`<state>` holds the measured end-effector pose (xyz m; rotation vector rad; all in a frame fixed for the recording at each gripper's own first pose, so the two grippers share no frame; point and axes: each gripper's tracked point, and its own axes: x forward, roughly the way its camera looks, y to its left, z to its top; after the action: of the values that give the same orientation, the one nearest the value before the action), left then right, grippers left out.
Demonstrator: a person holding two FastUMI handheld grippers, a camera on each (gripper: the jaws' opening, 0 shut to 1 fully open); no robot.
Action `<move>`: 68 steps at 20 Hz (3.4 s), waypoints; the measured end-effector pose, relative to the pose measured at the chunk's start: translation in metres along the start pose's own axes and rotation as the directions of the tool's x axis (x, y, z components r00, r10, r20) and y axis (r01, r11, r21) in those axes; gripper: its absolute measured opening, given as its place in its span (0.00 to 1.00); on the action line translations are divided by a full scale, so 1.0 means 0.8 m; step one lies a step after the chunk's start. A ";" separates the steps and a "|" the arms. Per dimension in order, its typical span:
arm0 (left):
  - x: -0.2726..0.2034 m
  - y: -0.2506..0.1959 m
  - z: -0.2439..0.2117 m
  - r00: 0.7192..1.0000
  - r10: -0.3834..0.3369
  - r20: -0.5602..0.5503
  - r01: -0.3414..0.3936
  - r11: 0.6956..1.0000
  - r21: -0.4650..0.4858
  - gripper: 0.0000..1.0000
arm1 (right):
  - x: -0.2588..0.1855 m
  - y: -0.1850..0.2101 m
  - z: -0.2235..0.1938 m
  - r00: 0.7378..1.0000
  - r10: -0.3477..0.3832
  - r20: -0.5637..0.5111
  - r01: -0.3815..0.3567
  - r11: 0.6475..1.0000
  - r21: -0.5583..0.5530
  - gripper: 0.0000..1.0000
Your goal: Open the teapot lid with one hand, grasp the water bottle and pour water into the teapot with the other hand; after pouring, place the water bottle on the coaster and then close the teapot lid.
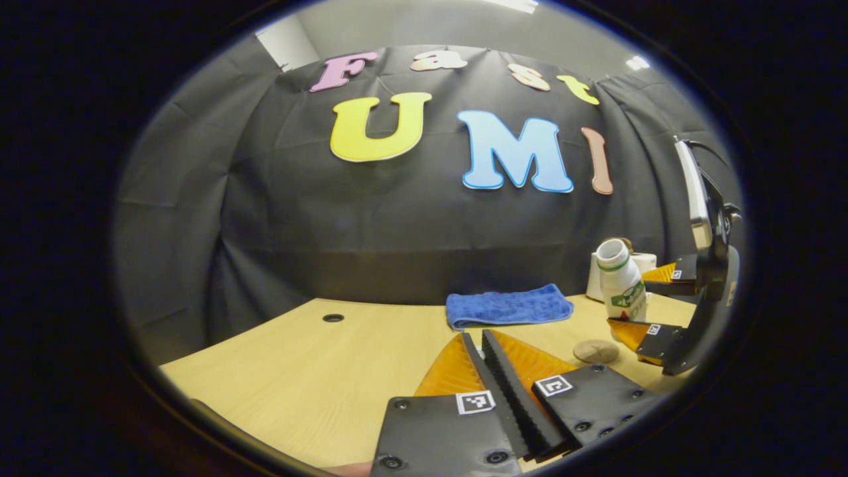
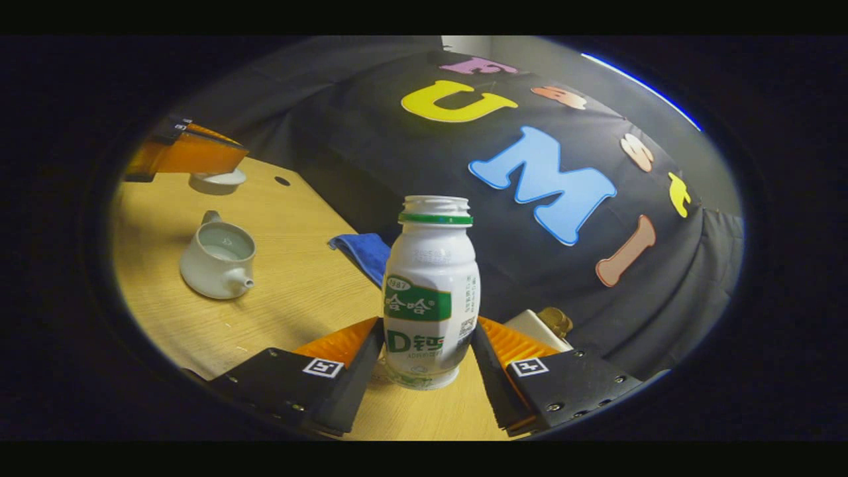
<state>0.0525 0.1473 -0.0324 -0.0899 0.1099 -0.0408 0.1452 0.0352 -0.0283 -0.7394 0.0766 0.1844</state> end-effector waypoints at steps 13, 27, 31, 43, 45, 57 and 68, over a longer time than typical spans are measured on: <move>0.000 -0.020 -0.009 0.998 -0.053 -0.041 0.055 0.998 0.041 0.10 | -0.013 -0.017 -0.026 0.998 0.059 -0.030 -0.050 0.969 0.243 0.77; 0.007 -0.035 -0.023 0.993 -0.050 -0.104 0.058 0.995 0.078 0.11 | -0.018 -0.032 -0.033 0.999 0.047 -0.024 -0.038 0.958 0.283 0.77; 0.008 -0.042 -0.033 0.991 -0.053 -0.127 0.061 0.996 0.065 0.13 | -0.019 -0.031 -0.031 0.998 0.053 -0.025 -0.044 0.958 0.282 0.77; 0.006 -0.046 -0.038 0.988 -0.064 -0.141 0.068 0.997 0.028 0.15 | -0.022 -0.028 -0.022 0.998 0.062 -0.009 -0.057 0.958 0.280 0.77; 0.006 -0.048 -0.038 0.988 -0.058 -0.141 0.062 0.998 0.026 0.12 | -0.022 -0.028 -0.021 0.998 0.061 -0.008 -0.057 0.959 0.278 0.77; 0.006 -0.051 -0.031 0.992 -0.025 -0.120 0.036 0.995 0.096 0.18 | -0.014 -0.028 -0.020 0.998 0.062 -0.012 -0.057 0.966 0.252 0.77; -0.002 -0.036 -0.003 0.998 0.006 -0.059 -0.002 0.998 0.064 0.20 | 0.019 -0.021 -0.008 0.991 0.136 0.015 -0.131 0.911 0.390 0.76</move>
<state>0.0493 0.1184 -0.0323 -0.0245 0.1673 -0.0433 0.1635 0.0210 -0.0237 -0.3347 0.1711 0.2854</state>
